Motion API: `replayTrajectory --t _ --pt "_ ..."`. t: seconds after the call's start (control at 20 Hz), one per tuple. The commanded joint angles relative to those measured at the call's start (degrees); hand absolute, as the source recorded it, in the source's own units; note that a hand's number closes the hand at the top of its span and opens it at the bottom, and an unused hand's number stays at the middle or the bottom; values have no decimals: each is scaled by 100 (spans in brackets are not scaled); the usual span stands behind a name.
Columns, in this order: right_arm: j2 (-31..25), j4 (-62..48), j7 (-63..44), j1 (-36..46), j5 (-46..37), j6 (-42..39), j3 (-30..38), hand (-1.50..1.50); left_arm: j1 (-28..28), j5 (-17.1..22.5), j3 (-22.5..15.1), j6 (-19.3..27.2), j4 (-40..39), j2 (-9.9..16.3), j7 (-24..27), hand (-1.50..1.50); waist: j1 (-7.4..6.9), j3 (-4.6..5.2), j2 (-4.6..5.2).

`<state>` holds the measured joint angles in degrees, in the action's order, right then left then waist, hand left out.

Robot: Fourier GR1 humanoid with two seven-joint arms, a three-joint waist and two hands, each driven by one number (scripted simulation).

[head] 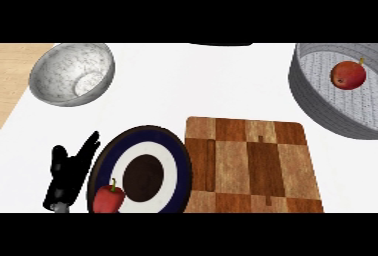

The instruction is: Pick the pear from the cutting board and place it in the basket

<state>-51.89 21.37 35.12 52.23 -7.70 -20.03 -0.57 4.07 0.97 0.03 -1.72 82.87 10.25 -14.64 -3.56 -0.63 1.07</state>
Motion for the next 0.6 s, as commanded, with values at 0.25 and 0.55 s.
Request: replayTrajectory --t 0.25,0.55 --pt "-281 -917 668 491 -95 -176 268 -150 -8 101 34 -108 -175 -34 -154 0 -46 35 60" --pt "-625 -1453 181 796 249 -522 699 -150 291 72 6 -163 -36 10 -133 0 -129 31 73"
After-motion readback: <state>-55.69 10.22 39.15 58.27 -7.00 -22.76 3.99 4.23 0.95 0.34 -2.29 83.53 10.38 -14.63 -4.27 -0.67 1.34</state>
